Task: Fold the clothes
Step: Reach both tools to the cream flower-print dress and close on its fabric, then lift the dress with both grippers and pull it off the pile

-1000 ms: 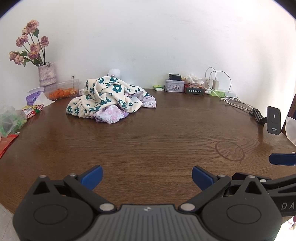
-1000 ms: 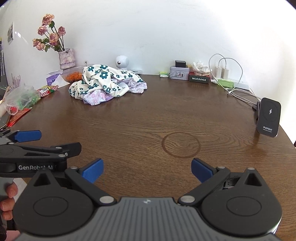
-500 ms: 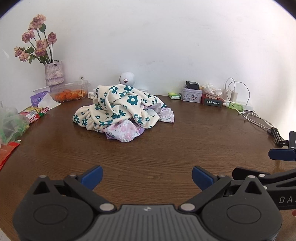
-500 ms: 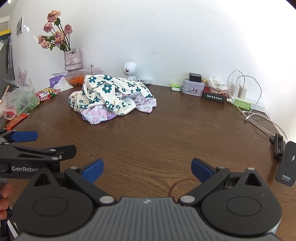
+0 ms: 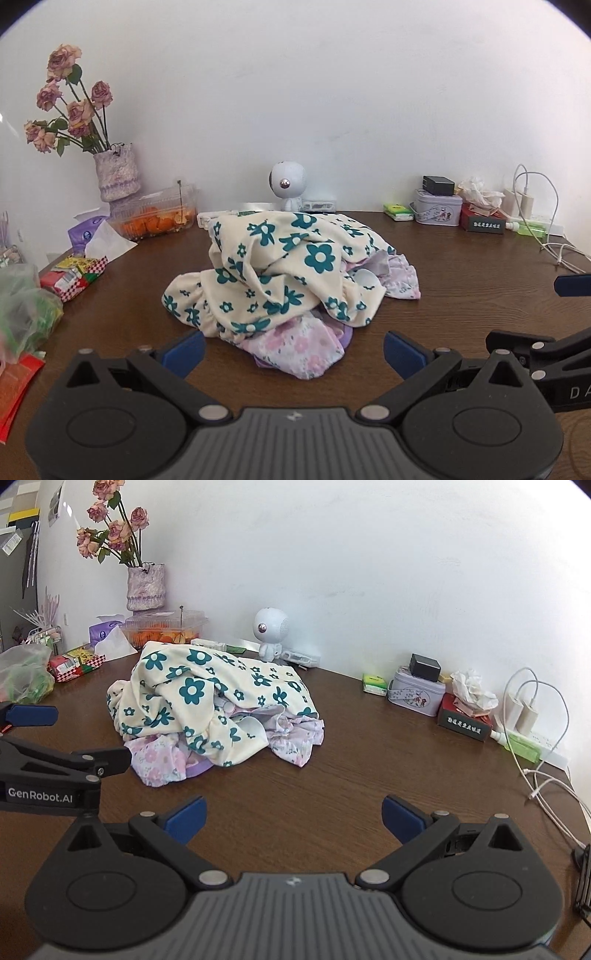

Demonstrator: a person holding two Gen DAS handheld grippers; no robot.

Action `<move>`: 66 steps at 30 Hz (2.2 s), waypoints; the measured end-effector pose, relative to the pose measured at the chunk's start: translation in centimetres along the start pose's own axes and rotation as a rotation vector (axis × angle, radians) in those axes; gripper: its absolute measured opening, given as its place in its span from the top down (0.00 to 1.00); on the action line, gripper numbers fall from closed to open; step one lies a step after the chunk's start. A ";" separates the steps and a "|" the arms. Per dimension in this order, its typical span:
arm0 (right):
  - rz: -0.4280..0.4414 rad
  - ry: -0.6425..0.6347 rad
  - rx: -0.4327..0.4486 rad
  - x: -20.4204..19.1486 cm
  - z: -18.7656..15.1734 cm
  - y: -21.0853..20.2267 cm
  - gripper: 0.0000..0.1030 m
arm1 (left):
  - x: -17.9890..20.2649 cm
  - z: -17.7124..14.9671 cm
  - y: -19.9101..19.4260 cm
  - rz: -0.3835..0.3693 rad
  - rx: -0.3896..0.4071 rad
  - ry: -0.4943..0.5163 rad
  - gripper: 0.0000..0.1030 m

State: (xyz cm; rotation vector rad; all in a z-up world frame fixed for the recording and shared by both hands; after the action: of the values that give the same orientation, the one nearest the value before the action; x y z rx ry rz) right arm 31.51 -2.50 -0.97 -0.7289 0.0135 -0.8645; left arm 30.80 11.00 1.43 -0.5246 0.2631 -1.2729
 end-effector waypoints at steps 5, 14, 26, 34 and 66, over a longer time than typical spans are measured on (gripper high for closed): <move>0.032 -0.041 0.001 0.8 3.1 4.7 0.00 | -0.4 2.0 4.4 0.024 -0.033 0.001 0.00; 0.134 -0.127 0.023 1.0 8.0 13.9 0.00 | -1.7 5.9 10.2 0.123 -0.009 0.007 0.00; 0.182 -0.194 0.024 0.2 10.6 20.9 0.04 | -2.4 7.1 12.9 0.052 -0.011 0.025 0.13; 0.276 -0.231 0.028 -1.2 10.6 20.8 0.63 | -1.8 6.3 12.5 -0.023 -0.035 0.040 0.54; 0.034 -0.273 0.241 4.7 19.5 0.8 0.93 | 3.4 17.8 -2.0 -0.247 0.140 0.168 0.88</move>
State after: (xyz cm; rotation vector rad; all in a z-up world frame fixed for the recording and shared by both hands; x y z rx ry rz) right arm 40.93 5.83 14.66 -0.6127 -0.3163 -0.7135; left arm 38.40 11.45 17.94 -0.3370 0.2521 -1.5667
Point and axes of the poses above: each gripper's, at about its wrist camera, not at the fingertips, and y roughly the way its jaws point, x to its right, z to its top, the point moved 8 cm from there along y, roughly the way its jaws point, and after that the axes turned 13 degrees about -y, right-handed, at the moved point
